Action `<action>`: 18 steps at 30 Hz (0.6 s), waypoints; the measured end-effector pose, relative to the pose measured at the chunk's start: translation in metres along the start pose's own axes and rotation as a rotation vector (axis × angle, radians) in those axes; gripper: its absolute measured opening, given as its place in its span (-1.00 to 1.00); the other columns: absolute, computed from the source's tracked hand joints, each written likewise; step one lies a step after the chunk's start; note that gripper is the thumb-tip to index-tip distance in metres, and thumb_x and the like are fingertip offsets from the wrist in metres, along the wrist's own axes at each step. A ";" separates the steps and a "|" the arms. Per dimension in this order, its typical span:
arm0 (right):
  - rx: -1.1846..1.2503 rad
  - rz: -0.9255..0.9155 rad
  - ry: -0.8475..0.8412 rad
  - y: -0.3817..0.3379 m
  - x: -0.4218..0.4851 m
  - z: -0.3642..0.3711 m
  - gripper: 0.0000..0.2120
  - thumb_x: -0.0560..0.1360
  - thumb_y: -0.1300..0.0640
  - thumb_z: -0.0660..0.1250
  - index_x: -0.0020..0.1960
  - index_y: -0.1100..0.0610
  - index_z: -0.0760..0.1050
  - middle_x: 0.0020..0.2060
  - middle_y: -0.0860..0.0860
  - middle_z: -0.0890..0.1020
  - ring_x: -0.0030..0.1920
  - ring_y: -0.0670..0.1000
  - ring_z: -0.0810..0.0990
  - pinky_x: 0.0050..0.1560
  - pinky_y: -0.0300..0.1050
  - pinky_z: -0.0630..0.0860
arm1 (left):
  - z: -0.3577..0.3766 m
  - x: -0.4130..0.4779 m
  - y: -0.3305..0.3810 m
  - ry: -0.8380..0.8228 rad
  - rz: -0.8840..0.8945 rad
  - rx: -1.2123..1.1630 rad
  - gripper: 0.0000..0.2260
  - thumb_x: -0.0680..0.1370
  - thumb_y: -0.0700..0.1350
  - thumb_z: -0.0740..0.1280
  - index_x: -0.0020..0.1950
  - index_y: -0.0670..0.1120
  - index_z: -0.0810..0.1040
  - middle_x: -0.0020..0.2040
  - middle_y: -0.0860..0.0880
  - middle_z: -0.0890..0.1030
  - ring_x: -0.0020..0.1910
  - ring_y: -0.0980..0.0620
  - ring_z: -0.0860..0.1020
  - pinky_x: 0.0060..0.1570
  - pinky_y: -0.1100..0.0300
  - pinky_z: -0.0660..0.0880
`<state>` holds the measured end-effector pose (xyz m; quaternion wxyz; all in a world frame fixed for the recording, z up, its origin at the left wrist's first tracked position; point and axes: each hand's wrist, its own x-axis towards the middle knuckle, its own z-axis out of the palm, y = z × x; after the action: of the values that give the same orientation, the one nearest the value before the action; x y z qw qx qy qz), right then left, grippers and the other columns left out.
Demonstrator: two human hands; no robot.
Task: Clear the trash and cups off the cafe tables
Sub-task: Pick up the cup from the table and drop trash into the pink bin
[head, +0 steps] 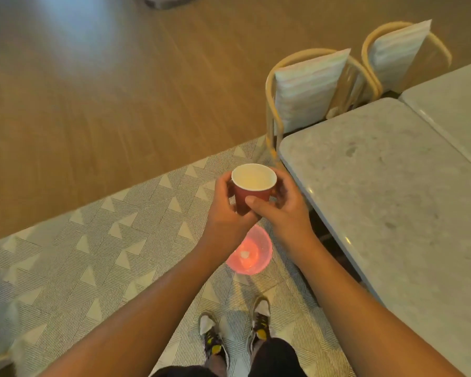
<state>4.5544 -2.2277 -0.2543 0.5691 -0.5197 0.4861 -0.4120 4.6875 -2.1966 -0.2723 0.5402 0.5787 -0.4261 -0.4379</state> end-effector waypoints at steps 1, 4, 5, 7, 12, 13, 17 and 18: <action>-0.020 0.018 0.007 0.014 0.005 0.002 -0.41 0.41 0.11 0.62 0.35 -0.15 0.50 0.24 -0.21 0.64 0.27 -0.21 0.61 0.19 -0.24 0.62 | -0.002 0.003 -0.013 -0.016 -0.021 0.015 -0.39 0.44 -0.18 0.60 0.38 0.09 0.42 0.24 0.21 0.61 0.28 0.22 0.58 0.19 0.17 0.62; -0.045 0.089 0.034 0.063 0.025 0.007 -0.43 0.33 0.03 0.60 0.29 -0.18 0.50 0.22 -0.20 0.64 0.24 -0.22 0.62 0.11 -0.28 0.61 | -0.009 0.014 -0.064 -0.077 -0.076 0.091 -0.29 0.50 -0.17 0.60 0.55 0.01 0.32 0.38 0.14 0.53 0.39 0.19 0.51 0.28 0.13 0.60; -0.040 0.115 0.049 0.083 0.032 0.006 -0.41 0.32 0.02 0.60 0.31 -0.13 0.50 0.23 -0.17 0.65 0.24 -0.20 0.63 0.10 -0.29 0.61 | -0.011 0.017 -0.084 -0.093 -0.103 0.115 -0.23 0.50 -0.13 0.60 0.60 0.02 0.27 0.42 0.13 0.49 0.42 0.19 0.47 0.30 0.16 0.58; -0.025 0.163 0.091 0.119 0.043 0.002 -0.37 0.31 0.05 0.61 0.34 -0.05 0.49 0.26 -0.09 0.65 0.26 -0.11 0.64 0.11 -0.26 0.61 | -0.017 0.017 -0.118 -0.107 -0.165 0.155 -0.13 0.49 -0.08 0.61 0.66 0.07 0.18 0.47 0.09 0.43 0.47 0.19 0.42 0.33 0.18 0.51; -0.075 0.273 0.124 0.242 0.075 -0.005 -0.35 0.35 0.07 0.61 0.38 -0.03 0.47 0.30 0.00 0.62 0.31 -0.02 0.61 0.08 -0.28 0.62 | -0.027 0.027 -0.232 -0.018 -0.254 0.166 -0.22 0.54 -0.17 0.56 0.63 0.14 0.21 0.47 0.06 0.43 0.46 0.20 0.43 0.31 0.35 0.50; -0.095 0.296 0.125 0.270 0.081 -0.005 -0.31 0.33 0.03 0.61 0.41 -0.01 0.45 0.32 0.00 0.61 0.31 -0.03 0.61 0.08 -0.29 0.62 | -0.026 0.030 -0.256 0.002 -0.270 0.166 -0.23 0.54 -0.18 0.55 0.63 0.11 0.22 0.48 0.05 0.43 0.46 0.19 0.43 0.31 0.34 0.50; -0.162 0.368 0.110 0.382 0.102 -0.007 -0.34 0.45 0.11 0.64 0.41 -0.07 0.38 0.31 -0.09 0.58 0.32 -0.16 0.57 0.10 -0.35 0.56 | -0.019 0.041 -0.352 0.057 -0.305 0.157 -0.28 0.57 -0.19 0.51 0.65 0.01 0.24 0.52 0.00 0.42 0.44 0.19 0.46 0.31 0.30 0.52; -0.177 0.388 0.110 0.410 0.106 -0.008 -0.34 0.46 0.12 0.63 0.41 -0.10 0.36 0.27 -0.15 0.57 0.26 -0.28 0.57 0.06 -0.41 0.55 | -0.016 0.044 -0.375 0.070 -0.313 0.150 -0.29 0.58 -0.19 0.50 0.65 0.02 0.24 0.51 0.01 0.43 0.44 0.19 0.46 0.33 0.24 0.54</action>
<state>4.5520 -2.2830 -0.6740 0.5625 -0.4413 0.6415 -0.2781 4.7217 -2.2149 -0.6484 0.4351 0.6916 -0.3434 -0.4631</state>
